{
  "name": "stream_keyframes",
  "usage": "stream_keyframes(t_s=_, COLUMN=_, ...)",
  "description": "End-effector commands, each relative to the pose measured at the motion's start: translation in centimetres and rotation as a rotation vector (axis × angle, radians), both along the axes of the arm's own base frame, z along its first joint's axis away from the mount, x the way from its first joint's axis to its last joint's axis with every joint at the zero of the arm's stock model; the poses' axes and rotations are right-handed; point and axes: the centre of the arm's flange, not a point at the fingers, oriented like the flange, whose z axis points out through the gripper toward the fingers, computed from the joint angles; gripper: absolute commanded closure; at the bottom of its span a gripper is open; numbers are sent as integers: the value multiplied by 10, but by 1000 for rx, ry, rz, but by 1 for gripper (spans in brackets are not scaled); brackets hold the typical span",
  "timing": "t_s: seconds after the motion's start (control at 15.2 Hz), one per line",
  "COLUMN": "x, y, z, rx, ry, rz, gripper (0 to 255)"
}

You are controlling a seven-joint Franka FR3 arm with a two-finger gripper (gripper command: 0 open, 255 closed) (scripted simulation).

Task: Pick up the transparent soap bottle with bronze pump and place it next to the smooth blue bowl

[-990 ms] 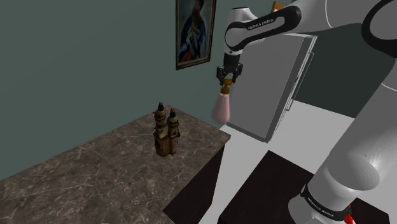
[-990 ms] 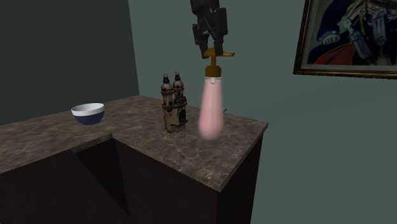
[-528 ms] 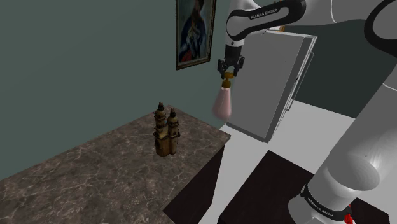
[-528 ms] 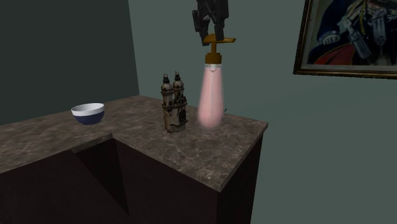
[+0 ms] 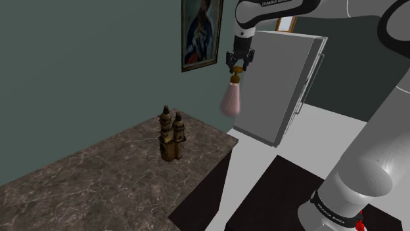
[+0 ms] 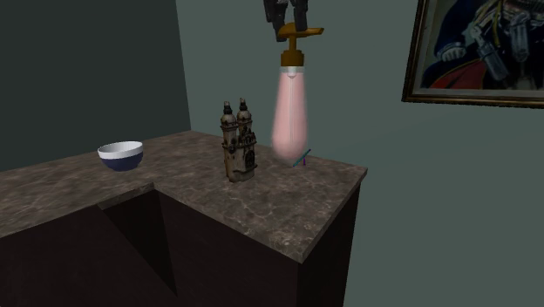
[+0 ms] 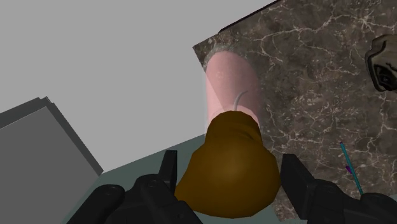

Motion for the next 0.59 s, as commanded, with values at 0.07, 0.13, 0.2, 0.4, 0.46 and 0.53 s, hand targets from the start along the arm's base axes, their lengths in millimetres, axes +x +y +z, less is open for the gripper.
stream_keyframes(t_s=0.07, x=0, y=0, z=16, rx=0, ry=0, rz=0, gripper=255)
stream_keyframes(t_s=0.13, x=0, y=0, z=21, rx=0, ry=0, rz=0, gripper=255)
stream_keyframes(t_s=0.2, x=0, y=0, z=27, rx=0, ry=0, rz=0, gripper=255)
stream_keyframes(t_s=0.4, x=0, y=0, z=43, rx=0, ry=0, rz=0, gripper=255)
stream_keyframes(t_s=0.46, x=0, y=0, z=48, rx=0, ry=0, rz=0, gripper=255)
stream_keyframes(t_s=0.53, x=0, y=0, z=53, rx=0, ry=0, rz=0, gripper=255)
